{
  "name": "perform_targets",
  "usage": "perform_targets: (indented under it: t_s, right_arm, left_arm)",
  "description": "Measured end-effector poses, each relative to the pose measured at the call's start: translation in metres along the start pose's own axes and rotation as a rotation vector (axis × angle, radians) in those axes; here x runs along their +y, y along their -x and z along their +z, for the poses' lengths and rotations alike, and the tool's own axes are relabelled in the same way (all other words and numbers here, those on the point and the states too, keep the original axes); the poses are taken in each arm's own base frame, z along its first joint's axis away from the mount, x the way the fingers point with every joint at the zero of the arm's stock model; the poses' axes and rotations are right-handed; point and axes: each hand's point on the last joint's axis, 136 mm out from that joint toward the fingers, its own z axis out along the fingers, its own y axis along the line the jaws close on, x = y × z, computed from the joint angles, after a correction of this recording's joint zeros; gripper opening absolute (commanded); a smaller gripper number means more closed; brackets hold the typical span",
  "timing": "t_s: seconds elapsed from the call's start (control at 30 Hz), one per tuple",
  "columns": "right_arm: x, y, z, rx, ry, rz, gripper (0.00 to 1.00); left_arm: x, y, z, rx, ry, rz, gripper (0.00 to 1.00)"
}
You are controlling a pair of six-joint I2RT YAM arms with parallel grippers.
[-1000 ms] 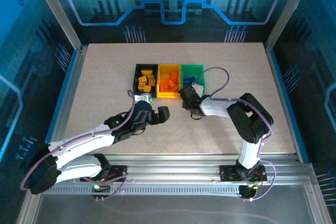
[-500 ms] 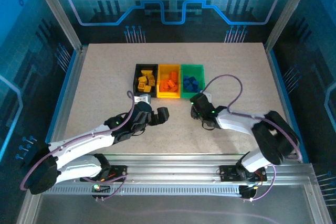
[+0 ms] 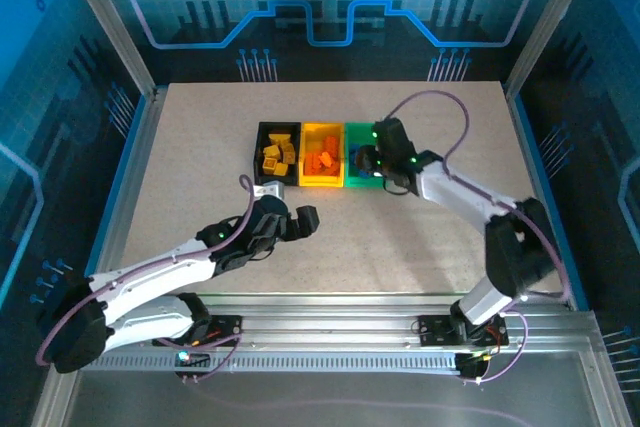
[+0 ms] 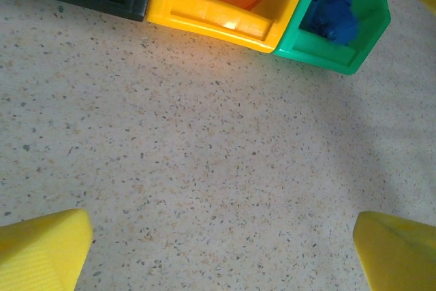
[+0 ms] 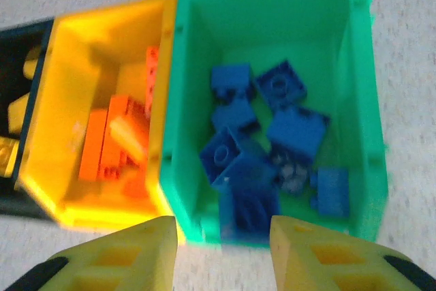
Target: Sort the legos into containers by color
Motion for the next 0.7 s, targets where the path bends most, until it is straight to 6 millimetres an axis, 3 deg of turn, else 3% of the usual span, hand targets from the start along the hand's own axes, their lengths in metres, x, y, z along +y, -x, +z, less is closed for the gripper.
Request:
perform_targets:
  t_s: [0.17,0.3,0.43,0.5,0.6,0.7]
  right_arm:
    - [-0.005,0.018,0.037,0.054,-0.063,0.015,0.53]
    - [-0.004,0.025,0.042,0.062,-0.070,0.015,0.62]
    - [-0.002,0.027,0.023,0.041,-0.055,0.013,0.69]
    - [-0.004,0.022,0.002,0.027,-0.043,0.016,0.74]
    - [-0.015,0.007,-0.031,0.023,-0.045,0.040,0.79]
    - [-0.035,-0.021,-0.046,0.059,-0.077,0.075,0.82]
  left_arm:
    - [0.003,0.005,-0.007,-0.022,0.008,-0.002,0.99]
    - [0.010,0.005,-0.010,-0.027,0.040,0.004,0.99]
    - [0.013,0.010,-0.017,-0.049,0.054,0.007,0.99]
    - [0.012,0.015,-0.022,-0.068,0.047,0.002,0.99]
    - [0.012,0.019,-0.026,-0.085,0.040,-0.004,0.99]
    - [0.012,0.018,-0.025,-0.084,0.041,-0.005,0.99]
